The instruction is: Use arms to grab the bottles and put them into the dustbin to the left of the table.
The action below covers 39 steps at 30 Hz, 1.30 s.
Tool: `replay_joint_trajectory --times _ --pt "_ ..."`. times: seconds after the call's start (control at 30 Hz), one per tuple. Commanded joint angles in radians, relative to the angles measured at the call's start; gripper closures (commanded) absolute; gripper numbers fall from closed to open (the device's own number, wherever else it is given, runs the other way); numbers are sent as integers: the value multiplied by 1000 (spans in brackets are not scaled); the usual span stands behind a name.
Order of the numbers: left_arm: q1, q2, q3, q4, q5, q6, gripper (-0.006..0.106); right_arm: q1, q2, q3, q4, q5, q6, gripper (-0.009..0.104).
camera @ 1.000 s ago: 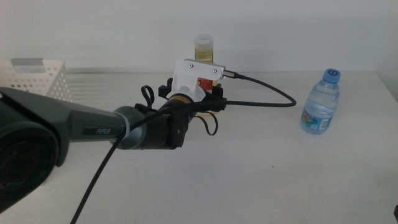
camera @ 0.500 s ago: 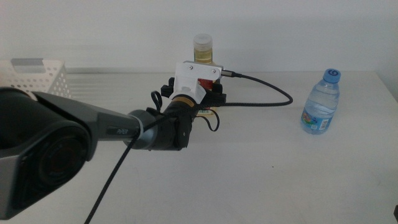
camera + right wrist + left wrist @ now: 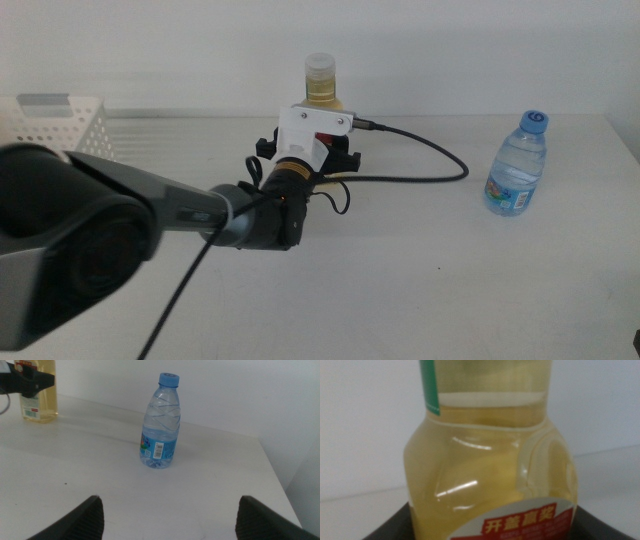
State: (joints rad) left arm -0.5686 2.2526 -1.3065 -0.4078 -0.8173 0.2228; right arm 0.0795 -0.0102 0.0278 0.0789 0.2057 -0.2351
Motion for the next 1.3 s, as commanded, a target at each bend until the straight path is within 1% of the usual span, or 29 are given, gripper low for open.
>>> replay_joint_trajectory --times 0.0,0.13,0.27,0.43,0.57,0.67,0.8,0.93,1.0,1.07,1.1,1.17,1.27 --pt "-2 -128 7 -14 -34 5 105 -4 -27 -7 -7 -77 -4 25" --pt "-2 -255 104 -57 -8 47 106 -4 -27 -7 -7 -77 -4 25" --pt "-2 -397 222 -69 23 79 106 -4 -27 -7 -7 -77 -4 25" --pt "2 -604 336 -84 182 161 106 -4 -27 -7 -7 -77 -4 25" --pt "2 -736 371 -138 335 251 106 -4 -27 -7 -7 -77 -4 25" --pt "2 -817 389 -221 379 321 106 -4 -27 -7 -7 -77 -4 25" --pt "2 -900 402 -357 393 406 106 -4 -27 -7 -7 -77 -4 25" --pt "2 -947 402 -477 470 548 106 -4 -27 -7 -7 -77 -4 25" --pt "2 -959 402 -470 553 592 106 -4 -27 -7 -7 -77 -4 25" --pt "5 -970 402 -420 642 573 106 -4 -27 -7 -7 -77 -4 25" --pt "14 -975 402 -383 684 531 106 -4 -27 -7 -7 -77 -4 25" --pt "42 -977 402 -304 747 392 106 -4 -27 -7 -7 -77 -4 25" --pt "109 -977 400 -119 834 156 106 -4 -27 -7 -7 -77 -4 25"
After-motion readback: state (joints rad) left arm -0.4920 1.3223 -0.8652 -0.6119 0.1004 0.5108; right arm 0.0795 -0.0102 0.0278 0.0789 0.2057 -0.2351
